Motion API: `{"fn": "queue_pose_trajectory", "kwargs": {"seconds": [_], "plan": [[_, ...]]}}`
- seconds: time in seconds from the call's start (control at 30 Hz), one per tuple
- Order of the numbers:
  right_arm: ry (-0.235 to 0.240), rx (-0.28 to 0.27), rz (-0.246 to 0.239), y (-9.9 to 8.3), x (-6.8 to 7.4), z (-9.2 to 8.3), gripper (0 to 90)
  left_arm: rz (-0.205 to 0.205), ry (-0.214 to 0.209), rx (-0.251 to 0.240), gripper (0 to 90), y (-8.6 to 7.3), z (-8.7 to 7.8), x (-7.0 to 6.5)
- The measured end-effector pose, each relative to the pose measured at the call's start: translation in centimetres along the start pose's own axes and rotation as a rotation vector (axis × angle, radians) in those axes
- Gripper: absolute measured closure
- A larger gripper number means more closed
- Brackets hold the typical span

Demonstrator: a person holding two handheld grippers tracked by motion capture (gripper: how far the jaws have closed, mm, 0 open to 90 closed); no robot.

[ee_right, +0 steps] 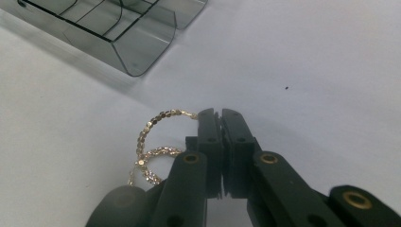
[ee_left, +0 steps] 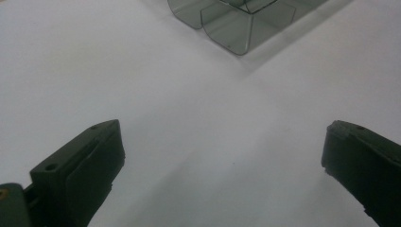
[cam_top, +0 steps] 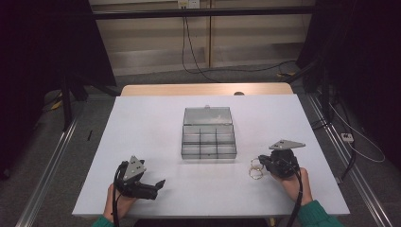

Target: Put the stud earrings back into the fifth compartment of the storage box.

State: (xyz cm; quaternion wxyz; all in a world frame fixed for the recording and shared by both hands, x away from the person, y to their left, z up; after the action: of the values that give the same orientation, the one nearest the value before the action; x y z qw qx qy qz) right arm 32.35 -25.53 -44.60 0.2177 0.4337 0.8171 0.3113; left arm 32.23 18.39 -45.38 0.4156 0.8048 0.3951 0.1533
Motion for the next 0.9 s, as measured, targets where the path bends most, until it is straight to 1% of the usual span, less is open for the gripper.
{"fn": "queue_pose_trajectory", "kwargs": {"seconds": [0.13,0.3,0.5,0.7,0.83,0.9], "plan": [[-0.007,-0.019,-0.003,0.1,0.0,-0.2,87.9,0.002,0.002,-0.001,0.0,0.1,0.0,-0.1],[-0.011,-0.048,0.007,0.3,0.0,-0.5,87.9,0.005,0.003,0.0,0.0,0.0,0.1,0.0],[-0.008,-0.078,-0.004,0.6,0.4,-0.6,88.0,0.006,0.011,-0.01,0.0,0.1,0.1,-0.1],[-0.001,-0.089,-0.009,0.9,0.7,-0.5,88.0,0.018,0.008,-0.011,0.0,0.1,0.0,-0.1],[0.002,-0.096,-0.013,1.1,0.9,-0.3,88.0,0.022,0.007,-0.021,0.0,0.3,0.1,-0.3],[0.003,-0.099,-0.014,1.2,0.9,-0.3,88.0,0.035,0.01,-0.007,0.0,0.1,0.2,-0.3]]}}
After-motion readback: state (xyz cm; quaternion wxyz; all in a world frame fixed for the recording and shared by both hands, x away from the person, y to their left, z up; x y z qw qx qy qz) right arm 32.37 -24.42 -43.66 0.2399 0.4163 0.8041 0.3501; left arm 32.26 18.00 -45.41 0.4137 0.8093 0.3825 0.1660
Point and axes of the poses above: each handheld gripper's, and its own axes: z roughly forward along the jaws, y roughly out of its top, x roughly to its left, the point moved 2 cm from there along z, roughly forward along the jaws, and after that the axes turned 10 degrees about -z, right-handed, at the moved point
